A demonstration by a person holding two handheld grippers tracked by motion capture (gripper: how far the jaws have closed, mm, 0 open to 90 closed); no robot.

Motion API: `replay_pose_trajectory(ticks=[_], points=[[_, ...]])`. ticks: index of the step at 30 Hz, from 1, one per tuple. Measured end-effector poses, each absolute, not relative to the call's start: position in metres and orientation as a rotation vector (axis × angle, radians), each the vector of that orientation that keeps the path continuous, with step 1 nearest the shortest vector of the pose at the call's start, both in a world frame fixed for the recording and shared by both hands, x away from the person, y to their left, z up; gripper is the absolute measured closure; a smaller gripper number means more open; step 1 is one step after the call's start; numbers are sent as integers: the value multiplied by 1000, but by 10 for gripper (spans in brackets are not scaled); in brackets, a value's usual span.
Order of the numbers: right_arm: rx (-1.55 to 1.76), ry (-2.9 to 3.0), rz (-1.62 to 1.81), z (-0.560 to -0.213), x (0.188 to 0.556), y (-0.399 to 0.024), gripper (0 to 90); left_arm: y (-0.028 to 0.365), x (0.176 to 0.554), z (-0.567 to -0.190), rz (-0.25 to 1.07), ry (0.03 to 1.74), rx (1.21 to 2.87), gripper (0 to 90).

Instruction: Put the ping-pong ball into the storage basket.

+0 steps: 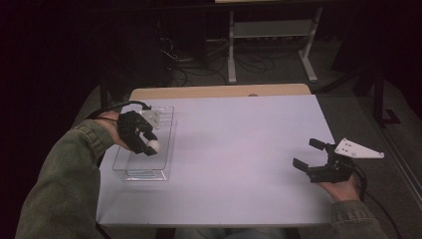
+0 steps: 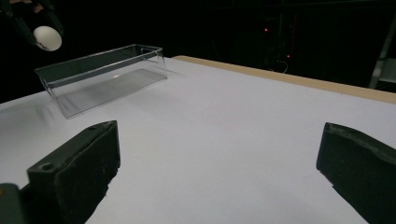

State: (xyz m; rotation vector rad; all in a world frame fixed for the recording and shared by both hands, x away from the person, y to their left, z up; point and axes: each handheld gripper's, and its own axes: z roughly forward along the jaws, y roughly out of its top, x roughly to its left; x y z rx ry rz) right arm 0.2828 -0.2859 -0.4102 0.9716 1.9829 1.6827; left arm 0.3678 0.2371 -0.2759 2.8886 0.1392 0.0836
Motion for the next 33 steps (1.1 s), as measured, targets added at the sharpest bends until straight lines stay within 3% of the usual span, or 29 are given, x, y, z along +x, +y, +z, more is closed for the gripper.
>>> replay_pose_trajectory(ticks=[33], points=[[979, 1975, 1685, -409, 280, -287, 0, 247, 374, -324, -27, 160, 2886, 505]])
